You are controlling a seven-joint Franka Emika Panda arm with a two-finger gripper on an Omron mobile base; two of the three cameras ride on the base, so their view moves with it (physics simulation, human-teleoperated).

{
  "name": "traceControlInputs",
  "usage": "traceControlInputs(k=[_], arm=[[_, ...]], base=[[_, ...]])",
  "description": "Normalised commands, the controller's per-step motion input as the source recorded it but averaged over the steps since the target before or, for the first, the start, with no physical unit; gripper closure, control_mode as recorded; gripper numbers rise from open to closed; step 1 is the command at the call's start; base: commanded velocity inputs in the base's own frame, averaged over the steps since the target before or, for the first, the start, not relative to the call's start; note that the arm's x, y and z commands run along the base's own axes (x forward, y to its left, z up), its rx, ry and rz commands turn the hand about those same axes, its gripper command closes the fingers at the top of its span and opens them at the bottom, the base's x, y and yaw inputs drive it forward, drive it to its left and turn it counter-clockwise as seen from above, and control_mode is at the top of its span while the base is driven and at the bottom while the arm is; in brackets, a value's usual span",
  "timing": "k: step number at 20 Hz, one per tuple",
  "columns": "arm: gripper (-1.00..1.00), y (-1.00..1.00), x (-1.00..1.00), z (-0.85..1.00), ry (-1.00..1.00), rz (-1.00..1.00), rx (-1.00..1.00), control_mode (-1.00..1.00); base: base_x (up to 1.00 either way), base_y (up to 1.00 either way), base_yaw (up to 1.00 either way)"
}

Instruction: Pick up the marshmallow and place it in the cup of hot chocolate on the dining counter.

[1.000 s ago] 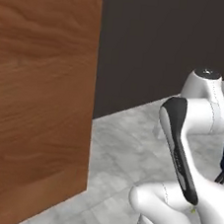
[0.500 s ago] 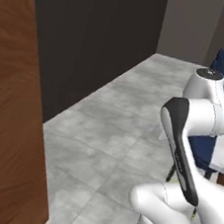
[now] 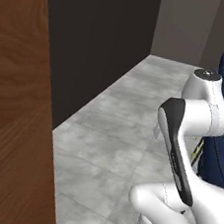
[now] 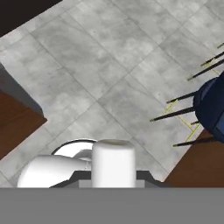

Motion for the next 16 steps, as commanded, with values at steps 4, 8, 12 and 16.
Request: traceControlInputs(k=[4, 8, 12, 16], arm=[[1.0, 0.0, 0.0, 0.0, 0.0, 0.0, 0.0, 1.0], [1.0, 0.0, 0.0, 0.0, 0.0, 0.0, 0.0, 1.0], [1.0, 0.0, 0.0, 0.0, 0.0, 0.0, 0.0, 1.0], [1.0, 0.0, 0.0, 0.0, 0.0, 0.0, 0.0, 1.0]], base=[[1.0, -0.01, -0.11], [1.0, 0.0, -0.12], [1.0, 0.0, -0.24], [1.0, 0.0, -0.2]])
